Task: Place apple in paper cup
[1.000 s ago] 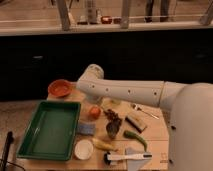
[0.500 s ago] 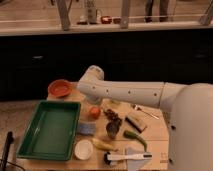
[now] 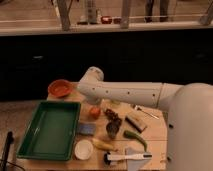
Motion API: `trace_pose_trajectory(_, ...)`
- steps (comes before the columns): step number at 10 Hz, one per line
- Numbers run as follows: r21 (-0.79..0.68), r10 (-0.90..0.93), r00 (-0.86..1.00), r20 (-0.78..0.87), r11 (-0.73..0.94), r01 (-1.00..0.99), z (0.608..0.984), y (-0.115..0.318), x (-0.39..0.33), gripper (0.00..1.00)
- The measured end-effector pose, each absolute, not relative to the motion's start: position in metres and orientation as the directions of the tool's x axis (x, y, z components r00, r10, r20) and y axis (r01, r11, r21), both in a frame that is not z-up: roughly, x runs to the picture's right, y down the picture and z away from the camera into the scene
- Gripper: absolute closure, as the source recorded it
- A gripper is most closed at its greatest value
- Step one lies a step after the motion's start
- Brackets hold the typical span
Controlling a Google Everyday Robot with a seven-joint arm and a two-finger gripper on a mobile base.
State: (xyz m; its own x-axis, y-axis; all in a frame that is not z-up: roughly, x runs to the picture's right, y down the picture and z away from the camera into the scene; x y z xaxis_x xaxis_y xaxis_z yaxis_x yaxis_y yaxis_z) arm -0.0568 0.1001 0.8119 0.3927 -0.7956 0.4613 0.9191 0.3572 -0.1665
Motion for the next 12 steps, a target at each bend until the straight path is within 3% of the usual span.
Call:
trace_pose_trajectory(10, -0.231, -0.716, 0.441, 0.542, 0.377, 0.897, 0.863, 0.130, -0.048, 0.20)
trace_pose_trajectory(12, -0.239, -0.702, 0.445, 0.556, 0.378, 0.894, 0.870, 0.135, -0.046, 0.27)
